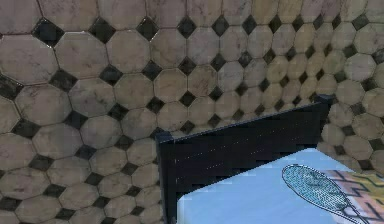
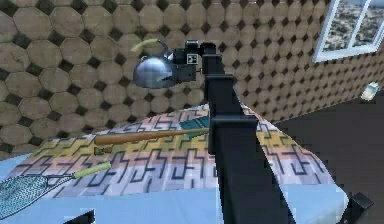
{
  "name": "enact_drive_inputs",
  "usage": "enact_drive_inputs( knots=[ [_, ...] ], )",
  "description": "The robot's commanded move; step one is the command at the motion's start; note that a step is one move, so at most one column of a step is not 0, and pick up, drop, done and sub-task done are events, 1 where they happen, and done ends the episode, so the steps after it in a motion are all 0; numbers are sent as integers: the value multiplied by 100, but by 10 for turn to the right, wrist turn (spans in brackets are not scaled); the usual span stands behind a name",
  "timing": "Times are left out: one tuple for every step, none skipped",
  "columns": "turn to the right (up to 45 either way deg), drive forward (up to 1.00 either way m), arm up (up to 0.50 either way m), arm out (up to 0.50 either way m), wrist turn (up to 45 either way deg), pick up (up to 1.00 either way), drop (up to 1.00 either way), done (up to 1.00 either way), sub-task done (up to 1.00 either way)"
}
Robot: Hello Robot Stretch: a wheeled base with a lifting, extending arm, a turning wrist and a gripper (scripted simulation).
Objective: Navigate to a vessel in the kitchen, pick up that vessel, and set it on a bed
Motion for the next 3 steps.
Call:
enact_drive_inputs(
  knots=[
    [0,0,-24,0,0,0,0,0,0],
    [0,0,-32,0,0,0,0,0,0],
    [0,0,0,0,0,0,100,0,0]
  ],
)
